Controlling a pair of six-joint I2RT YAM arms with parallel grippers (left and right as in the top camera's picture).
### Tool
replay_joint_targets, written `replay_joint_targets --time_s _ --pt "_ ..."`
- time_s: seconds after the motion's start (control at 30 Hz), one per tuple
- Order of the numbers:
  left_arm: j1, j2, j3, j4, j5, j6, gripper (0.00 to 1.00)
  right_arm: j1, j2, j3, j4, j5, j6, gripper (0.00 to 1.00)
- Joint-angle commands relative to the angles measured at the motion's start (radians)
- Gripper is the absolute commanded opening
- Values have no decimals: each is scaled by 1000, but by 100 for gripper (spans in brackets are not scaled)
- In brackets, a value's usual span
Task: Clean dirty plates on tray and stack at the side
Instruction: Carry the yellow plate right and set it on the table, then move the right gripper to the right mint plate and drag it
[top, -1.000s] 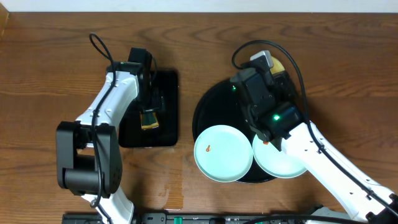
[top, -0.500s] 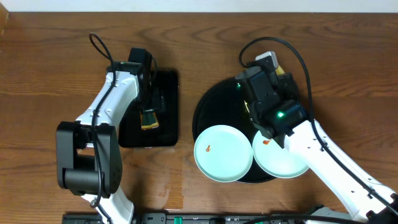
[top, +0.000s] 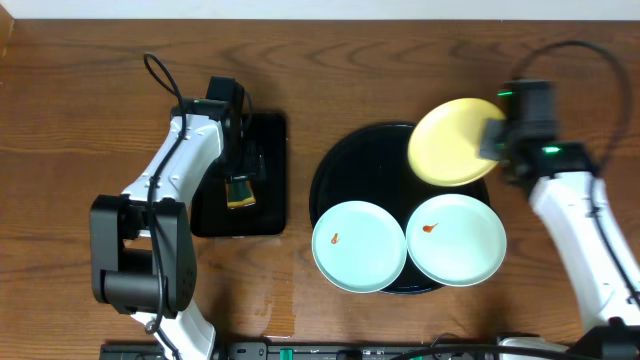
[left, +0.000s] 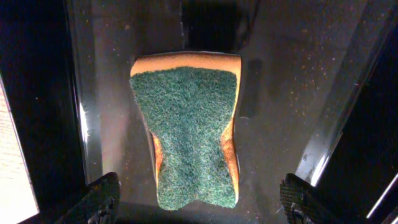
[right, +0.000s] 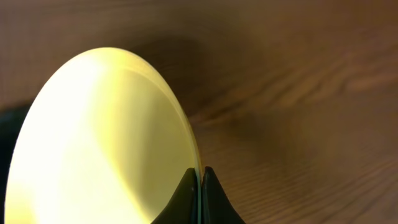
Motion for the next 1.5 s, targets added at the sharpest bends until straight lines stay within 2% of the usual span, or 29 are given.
replay_joint_targets --time_s 0.0,0.33,0.63,0.7,0.73,0.8,0.83,0.97,1.07,1.2,1.33,1.47 --pt "1 -10 13 -2 -9 5 83 -168 0 8 2 -269 86 1" --pt "1 -10 13 -2 -8 5 83 -587 97 3 -63 -302 86 1" --pt "1 -10 13 -2 -8 6 83 -737 275 0 -41 -304 130 1" --pt "1 -10 13 -2 -8 5 83 -747 287 0 -40 -310 124 7" --pt "1 -10 13 -2 -8 5 83 -748 286 0 -40 -311 117 18" --pt "1 -10 13 -2 -8 6 83 -747 277 0 -40 -354 106 43" --pt "1 -10 13 -2 -8 6 83 -746 264 1 -40 -408 100 52" --pt "1 -10 13 -2 -8 5 83 -735 200 1 -42 -616 99 75" --pt "1 -10 13 -2 -8 5 83 -695 118 1 -63 -774 73 76" --pt "1 -10 13 -2 -8 5 83 -575 -2 1 -142 -794 -8 74" --pt "1 -10 13 -2 -8 5 83 -374 -77 0 -265 -702 -40 69" --pt "1 -10 13 -2 -8 5 83 -164 -69 -3 -370 -572 -39 61"
